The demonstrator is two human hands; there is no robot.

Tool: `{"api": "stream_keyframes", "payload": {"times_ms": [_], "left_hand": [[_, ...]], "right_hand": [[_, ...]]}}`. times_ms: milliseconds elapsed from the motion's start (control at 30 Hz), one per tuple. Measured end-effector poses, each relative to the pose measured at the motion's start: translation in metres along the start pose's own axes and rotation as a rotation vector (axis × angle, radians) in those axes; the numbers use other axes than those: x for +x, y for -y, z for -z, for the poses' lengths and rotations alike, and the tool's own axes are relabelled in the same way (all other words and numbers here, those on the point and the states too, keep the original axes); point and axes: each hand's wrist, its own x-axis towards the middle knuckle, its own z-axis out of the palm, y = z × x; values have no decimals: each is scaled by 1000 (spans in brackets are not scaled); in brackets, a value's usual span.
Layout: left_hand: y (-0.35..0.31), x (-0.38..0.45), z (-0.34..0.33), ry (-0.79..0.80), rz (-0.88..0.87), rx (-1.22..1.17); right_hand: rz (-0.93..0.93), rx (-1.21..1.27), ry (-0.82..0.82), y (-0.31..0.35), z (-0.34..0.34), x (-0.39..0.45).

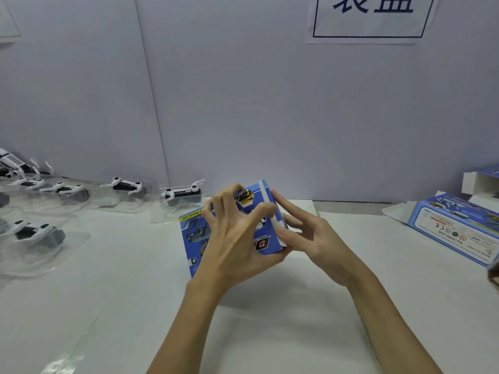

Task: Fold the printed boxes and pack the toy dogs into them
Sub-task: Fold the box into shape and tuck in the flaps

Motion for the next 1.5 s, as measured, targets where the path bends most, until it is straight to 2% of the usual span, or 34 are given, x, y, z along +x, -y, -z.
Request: {"api": "stream_keyframes", "payload": {"times_ms": [200,367,567,767,1000,1500], "left_hand": [[0,-2,-2,1,33,-38],[0,-6,-5,-16,40,-64],[2,-7,-6,-43,31,-65],[-5,-8,-11,-43,-21,-26],[-2,-8,-7,-25,3,24],[-6,-6,-9,-29,-16,44]], "right_hand": [[20,-42,-50,-2,-7,2],[-17,-40,-9,-3,-4,1],[-38,-46,-34,-4,-3,3],[-47,-7,-177,-10,-5,4],[-6,-2,-228,-13,-13,7],[-39,-9,-108,-7,-5,5]]}}
